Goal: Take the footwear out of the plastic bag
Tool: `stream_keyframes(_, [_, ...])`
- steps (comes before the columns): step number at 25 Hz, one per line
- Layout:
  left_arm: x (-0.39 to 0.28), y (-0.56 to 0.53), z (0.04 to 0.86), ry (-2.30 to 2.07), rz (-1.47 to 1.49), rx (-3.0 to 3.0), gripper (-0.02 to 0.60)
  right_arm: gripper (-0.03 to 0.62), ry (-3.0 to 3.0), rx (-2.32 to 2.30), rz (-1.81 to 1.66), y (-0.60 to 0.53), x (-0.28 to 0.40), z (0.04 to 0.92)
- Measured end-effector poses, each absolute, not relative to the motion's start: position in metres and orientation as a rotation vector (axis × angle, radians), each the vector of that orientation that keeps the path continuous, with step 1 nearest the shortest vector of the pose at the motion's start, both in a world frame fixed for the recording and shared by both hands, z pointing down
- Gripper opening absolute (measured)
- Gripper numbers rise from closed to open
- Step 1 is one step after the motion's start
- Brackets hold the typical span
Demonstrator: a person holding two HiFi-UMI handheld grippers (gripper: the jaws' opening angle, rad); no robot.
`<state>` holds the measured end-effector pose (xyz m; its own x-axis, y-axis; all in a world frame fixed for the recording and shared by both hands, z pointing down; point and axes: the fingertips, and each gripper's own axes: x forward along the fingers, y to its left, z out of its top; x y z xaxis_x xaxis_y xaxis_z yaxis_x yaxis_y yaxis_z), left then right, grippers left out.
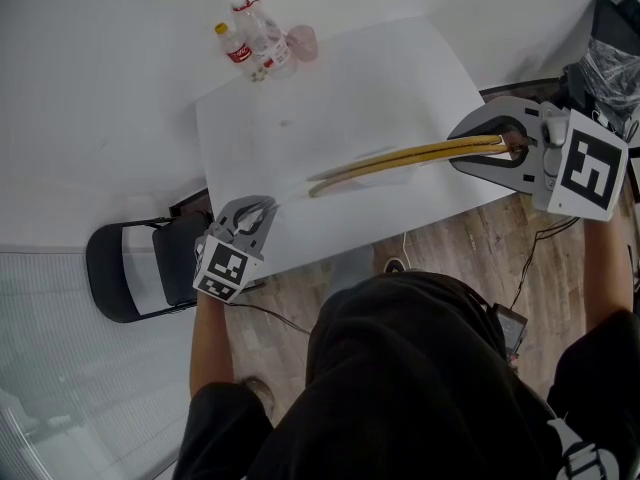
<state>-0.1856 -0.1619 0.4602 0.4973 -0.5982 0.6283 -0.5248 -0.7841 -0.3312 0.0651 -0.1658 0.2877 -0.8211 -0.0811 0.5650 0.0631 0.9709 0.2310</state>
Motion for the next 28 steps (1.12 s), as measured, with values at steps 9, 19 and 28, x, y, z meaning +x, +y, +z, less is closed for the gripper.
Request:
stream_keyframes(9, [-0.209,-0.16,0.463,1.066,-1.134,-2.677,0.023,0.074,-2.532,0.017,-0.302,-0.163,0.06,0.279])
stream_keyframes(19, [-0.237,-0.173,0.457,1.26,-1.035,-2.742,0.023,0.074,-2.599,0.148,-0.252,-0.18,0.084,0.259])
stream_keyframes(28, [-0.252,-0.189,0.44,1.615,-0.818,-2.751,0.023,0.073,-2.832,0.478,-0.162,-0.212,0.116,0.246])
